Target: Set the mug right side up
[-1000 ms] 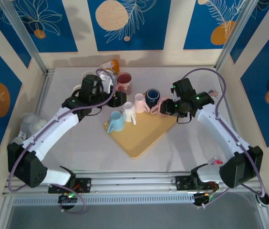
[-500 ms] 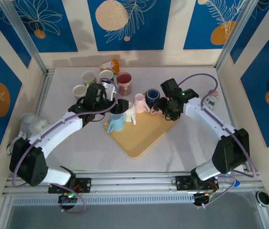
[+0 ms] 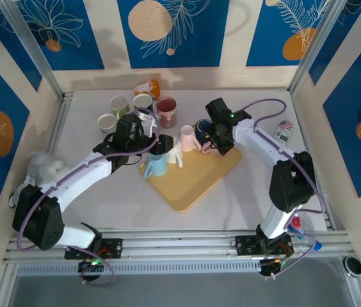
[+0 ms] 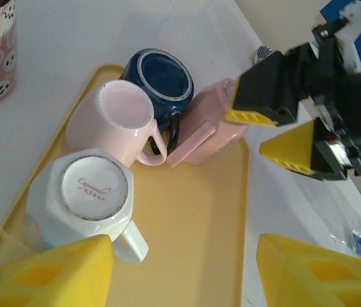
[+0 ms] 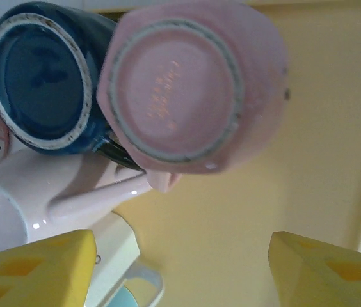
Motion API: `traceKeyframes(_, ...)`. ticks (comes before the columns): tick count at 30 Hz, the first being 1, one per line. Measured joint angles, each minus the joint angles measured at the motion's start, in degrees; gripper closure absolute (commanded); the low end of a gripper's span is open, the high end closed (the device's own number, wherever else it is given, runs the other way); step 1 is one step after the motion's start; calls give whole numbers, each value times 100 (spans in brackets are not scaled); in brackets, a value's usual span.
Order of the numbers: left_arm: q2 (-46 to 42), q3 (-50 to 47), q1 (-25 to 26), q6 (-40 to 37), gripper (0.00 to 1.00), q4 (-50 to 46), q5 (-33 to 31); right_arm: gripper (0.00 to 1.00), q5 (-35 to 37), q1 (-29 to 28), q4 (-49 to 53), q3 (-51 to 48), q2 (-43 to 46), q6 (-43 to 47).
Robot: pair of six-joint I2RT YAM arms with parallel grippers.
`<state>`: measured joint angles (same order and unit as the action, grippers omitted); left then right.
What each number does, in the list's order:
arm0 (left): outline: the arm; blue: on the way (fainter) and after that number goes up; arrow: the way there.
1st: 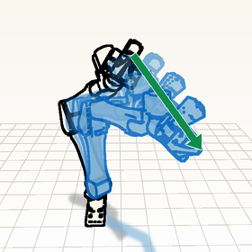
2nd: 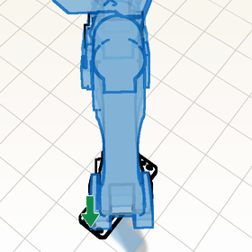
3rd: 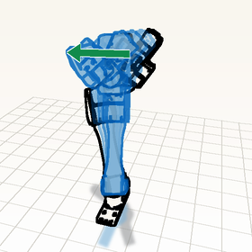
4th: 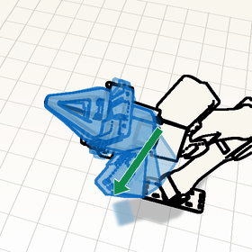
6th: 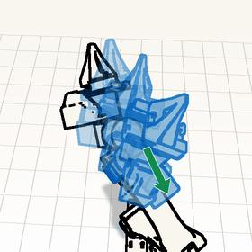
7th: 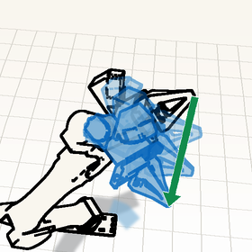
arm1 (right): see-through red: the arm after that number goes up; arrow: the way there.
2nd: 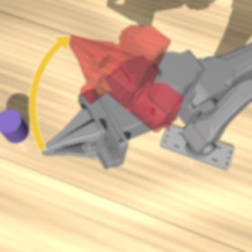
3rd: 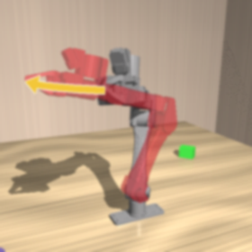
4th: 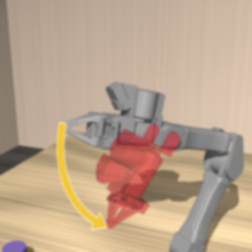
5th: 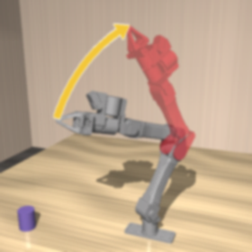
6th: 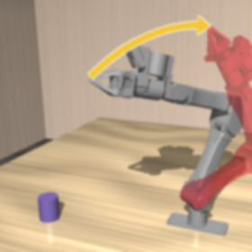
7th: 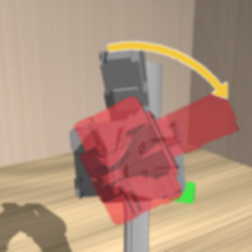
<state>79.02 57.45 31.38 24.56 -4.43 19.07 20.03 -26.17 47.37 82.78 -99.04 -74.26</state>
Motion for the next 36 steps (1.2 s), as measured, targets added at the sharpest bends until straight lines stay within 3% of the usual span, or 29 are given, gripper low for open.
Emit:
traceKeyframes(14,-160,-9,17,46,40,-9,-2,29,734,-234,584,839,-1027,-278)
traceKeyframes(24,-162,-9,22,63,42,-72,-4,37,981,-232,754,876,-1335,-164)
traceKeyframes(30,-162,-9,31,66,43,-74,-74,38,1040,-264,715,809,-1355,74)
traceKeyframes(36,-162,-9,59,87,44,-72,-109,42,1150,-426,529,120,-1062,455)
